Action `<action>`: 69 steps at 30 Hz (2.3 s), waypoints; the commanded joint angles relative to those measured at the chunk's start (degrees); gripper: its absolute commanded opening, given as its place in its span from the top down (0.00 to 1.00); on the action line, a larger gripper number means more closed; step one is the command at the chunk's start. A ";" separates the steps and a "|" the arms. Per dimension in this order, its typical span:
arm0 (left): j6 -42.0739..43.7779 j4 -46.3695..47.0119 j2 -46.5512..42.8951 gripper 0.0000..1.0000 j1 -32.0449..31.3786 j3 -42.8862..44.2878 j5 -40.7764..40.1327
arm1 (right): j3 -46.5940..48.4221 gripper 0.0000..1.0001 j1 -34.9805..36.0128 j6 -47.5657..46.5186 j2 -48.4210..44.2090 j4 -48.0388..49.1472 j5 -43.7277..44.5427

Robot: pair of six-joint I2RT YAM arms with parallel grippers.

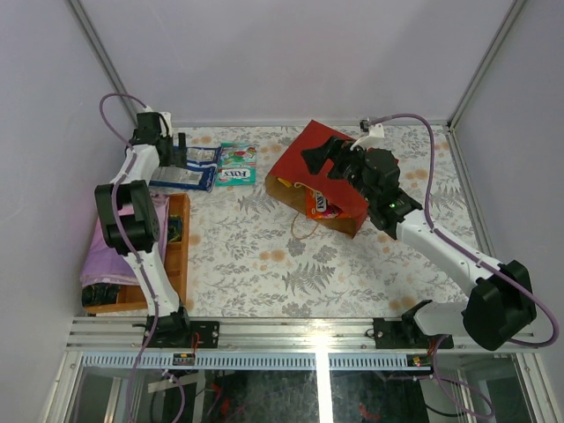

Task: Take the snacks out of the paper bag
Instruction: Adjust the snack at the corner of the board.

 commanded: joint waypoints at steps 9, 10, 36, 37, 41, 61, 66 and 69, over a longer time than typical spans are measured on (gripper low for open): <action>-11.71 6.88 0.01 0.00 -12.77 1.09 12.16 | 1.68 0.01 -0.66 -3.77 -4.32 0.60 -0.33; -12.25 6.94 0.99 0.00 -13.03 1.27 10.69 | 1.63 0.00 -0.74 -3.99 -4.46 0.32 -0.30; -24.64 15.26 17.84 0.00 -6.37 11.65 24.99 | 1.14 0.00 -2.72 -3.17 -3.12 1.01 -1.82; -24.38 16.49 16.50 0.00 -6.45 10.88 25.02 | 1.19 0.01 -2.77 -3.07 -3.08 0.97 -2.04; -21.28 18.07 10.42 0.00 -7.54 8.53 24.54 | 1.25 0.01 -2.72 -2.97 -3.10 0.87 -2.55; -30.30 52.39 -27.37 0.00 -23.87 -37.04 16.21 | 2.16 0.19 -2.36 -18.29 -1.90 -7.85 -12.24; -35.27 62.70 -34.11 0.00 -27.84 -48.66 16.33 | 5.52 0.25 -1.33 -22.68 1.58 -13.08 -16.23; -33.73 66.40 -37.66 0.00 -31.75 -54.84 14.13 | 3.44 0.25 -0.73 -23.18 0.13 -11.61 -17.64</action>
